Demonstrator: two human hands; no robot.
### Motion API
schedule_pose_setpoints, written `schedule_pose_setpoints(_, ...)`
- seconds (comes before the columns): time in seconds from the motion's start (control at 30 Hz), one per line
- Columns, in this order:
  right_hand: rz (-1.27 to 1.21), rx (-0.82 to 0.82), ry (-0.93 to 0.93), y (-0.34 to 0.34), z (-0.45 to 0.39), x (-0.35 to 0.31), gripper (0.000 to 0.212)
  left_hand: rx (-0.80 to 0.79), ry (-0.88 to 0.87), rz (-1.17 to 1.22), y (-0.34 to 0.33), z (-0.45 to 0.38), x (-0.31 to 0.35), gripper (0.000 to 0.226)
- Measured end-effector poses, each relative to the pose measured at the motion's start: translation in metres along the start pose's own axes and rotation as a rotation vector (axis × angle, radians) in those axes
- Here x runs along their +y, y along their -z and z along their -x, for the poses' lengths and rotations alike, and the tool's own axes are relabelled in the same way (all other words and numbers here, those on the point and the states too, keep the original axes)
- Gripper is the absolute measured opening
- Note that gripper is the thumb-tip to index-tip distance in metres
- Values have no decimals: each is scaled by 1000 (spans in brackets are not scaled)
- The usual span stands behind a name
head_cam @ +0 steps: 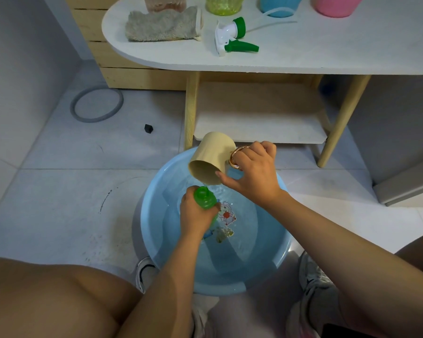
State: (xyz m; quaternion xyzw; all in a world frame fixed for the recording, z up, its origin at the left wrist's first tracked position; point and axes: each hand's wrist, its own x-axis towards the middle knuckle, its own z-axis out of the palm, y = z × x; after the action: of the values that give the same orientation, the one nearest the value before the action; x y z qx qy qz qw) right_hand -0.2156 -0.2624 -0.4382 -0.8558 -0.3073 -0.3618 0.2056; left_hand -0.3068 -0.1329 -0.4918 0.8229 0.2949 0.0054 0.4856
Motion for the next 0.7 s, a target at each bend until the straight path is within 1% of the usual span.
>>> schedule_pose_setpoints(0.4, -15, 27, 105, 2, -2, -4, 42, 11, 0, -6, -1, -1, -1, 62)
schedule_pose_setpoints(0.7, 16, 32, 155, 3, -3, -2, 40, 24, -7, -24, -3, -2, -2, 57)
